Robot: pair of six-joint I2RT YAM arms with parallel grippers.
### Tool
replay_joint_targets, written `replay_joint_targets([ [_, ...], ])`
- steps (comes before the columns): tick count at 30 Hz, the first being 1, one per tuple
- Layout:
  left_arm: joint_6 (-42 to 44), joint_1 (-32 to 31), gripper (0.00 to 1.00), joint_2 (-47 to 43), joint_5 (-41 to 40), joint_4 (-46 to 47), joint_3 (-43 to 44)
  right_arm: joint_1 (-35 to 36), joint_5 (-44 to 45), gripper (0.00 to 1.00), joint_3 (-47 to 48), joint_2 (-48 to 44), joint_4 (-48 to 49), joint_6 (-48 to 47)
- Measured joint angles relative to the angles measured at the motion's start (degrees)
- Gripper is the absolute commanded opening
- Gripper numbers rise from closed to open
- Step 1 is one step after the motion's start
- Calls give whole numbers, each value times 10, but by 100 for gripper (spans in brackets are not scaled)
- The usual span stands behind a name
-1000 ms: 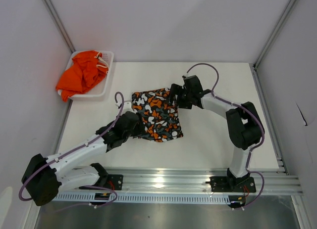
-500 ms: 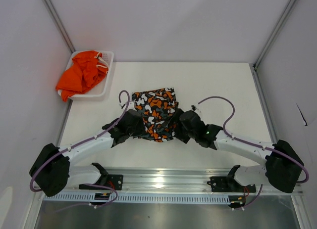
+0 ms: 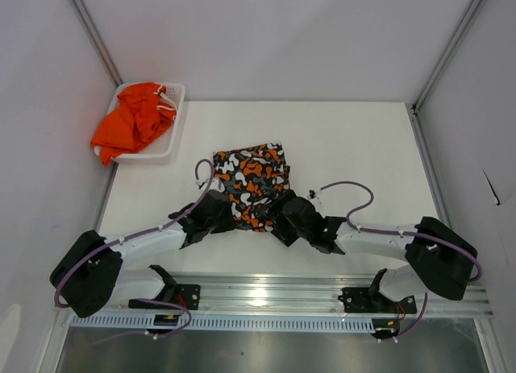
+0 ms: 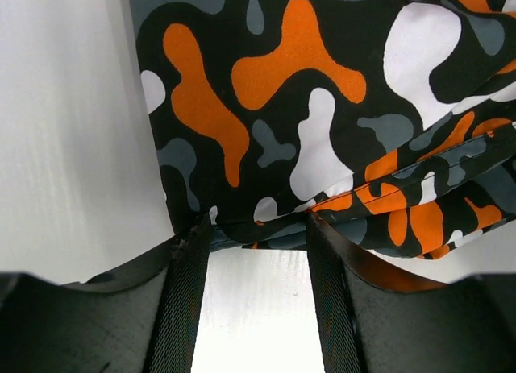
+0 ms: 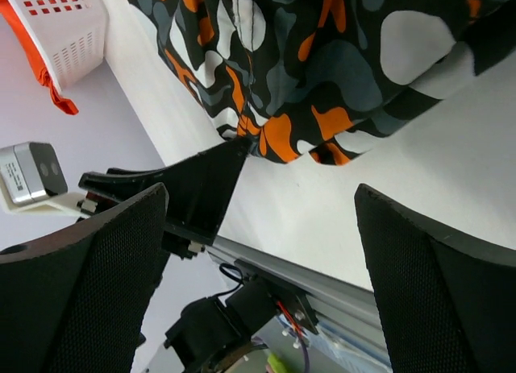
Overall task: Fold and stack the shorts
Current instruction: Fold the shorts
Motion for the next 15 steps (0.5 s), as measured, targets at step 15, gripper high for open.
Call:
replay_joint_targets([
  [15,-79,-147,58,0,16,43,-9,-12,-22,97,-77,13,63,-16],
])
